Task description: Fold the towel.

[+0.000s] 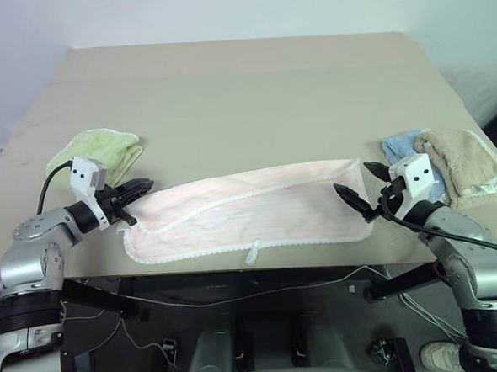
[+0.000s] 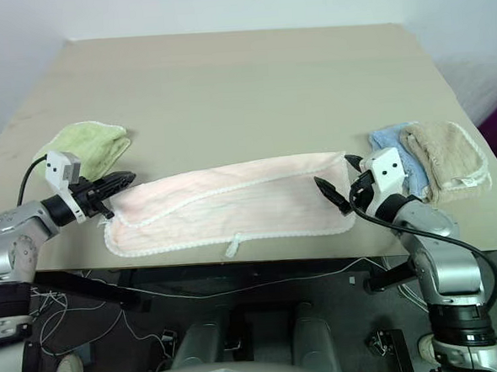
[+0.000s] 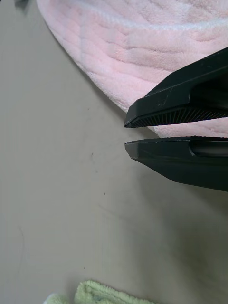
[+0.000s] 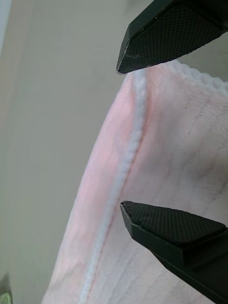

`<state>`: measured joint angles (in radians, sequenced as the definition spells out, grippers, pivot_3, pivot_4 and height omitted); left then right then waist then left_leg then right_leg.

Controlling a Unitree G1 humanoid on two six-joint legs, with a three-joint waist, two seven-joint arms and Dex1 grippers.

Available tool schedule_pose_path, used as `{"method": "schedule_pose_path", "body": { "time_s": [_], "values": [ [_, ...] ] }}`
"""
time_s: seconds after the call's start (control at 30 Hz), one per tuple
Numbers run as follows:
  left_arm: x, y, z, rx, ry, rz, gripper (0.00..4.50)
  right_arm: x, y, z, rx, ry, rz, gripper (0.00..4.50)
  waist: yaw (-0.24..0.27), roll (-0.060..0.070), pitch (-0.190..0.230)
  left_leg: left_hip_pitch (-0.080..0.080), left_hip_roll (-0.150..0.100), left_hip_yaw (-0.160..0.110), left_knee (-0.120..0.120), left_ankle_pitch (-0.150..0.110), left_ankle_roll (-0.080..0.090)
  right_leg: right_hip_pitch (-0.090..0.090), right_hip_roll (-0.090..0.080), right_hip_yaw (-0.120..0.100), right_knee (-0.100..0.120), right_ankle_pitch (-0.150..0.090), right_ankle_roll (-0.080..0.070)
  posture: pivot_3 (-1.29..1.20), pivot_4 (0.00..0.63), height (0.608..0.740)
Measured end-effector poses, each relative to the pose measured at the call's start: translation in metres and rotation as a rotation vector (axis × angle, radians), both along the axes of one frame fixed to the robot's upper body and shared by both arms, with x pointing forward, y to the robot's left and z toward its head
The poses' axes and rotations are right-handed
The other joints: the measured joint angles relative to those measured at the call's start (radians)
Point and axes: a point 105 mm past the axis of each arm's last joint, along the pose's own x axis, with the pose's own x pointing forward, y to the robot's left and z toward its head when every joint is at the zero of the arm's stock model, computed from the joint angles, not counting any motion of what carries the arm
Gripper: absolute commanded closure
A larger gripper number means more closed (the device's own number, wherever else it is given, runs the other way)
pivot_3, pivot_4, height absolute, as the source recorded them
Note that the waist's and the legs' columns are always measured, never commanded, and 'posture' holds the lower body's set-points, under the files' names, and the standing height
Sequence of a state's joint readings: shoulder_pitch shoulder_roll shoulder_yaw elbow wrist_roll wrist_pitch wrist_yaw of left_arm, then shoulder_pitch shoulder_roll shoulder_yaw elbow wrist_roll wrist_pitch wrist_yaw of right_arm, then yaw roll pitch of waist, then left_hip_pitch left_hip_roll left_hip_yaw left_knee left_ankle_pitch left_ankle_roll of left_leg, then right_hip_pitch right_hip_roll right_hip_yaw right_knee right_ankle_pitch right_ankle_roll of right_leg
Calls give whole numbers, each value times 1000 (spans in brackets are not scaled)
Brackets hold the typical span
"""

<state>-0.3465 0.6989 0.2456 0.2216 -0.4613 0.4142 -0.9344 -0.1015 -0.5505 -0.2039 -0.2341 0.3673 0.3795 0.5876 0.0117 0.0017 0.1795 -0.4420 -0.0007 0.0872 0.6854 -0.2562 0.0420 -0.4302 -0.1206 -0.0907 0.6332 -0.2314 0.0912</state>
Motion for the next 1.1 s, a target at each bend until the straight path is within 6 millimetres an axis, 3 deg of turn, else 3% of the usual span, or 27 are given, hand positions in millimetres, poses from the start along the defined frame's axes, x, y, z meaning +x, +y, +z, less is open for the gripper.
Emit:
{"method": "schedule_pose_path", "body": {
  "time_s": [0.8, 0.93, 1.1],
  "values": [
    [3, -5, -2, 25, 13, -5, 4029, 9, 14, 4, 21, -28, 25, 19, -1, 0, 0, 0, 0, 0, 0, 0, 0, 0, 1, 0, 0, 0, 0, 0, 150, 701],
    [-3, -1, -7, 45, 31, -1, 4029, 13, 20, 4, 17, -29, 43, 19, -3, 0, 0, 0, 0, 0, 0, 0, 0, 0, 1, 0, 0, 0, 0, 0, 150, 701],
    [-9, 15, 7, 171, -17, -21, 4029, 16, 25, 6, 20, -44, 54, 19, -2, 0, 0, 0, 0, 0, 0, 0, 0, 0, 0, 0, 0, 0, 0, 0, 150, 701]
  ]
}}
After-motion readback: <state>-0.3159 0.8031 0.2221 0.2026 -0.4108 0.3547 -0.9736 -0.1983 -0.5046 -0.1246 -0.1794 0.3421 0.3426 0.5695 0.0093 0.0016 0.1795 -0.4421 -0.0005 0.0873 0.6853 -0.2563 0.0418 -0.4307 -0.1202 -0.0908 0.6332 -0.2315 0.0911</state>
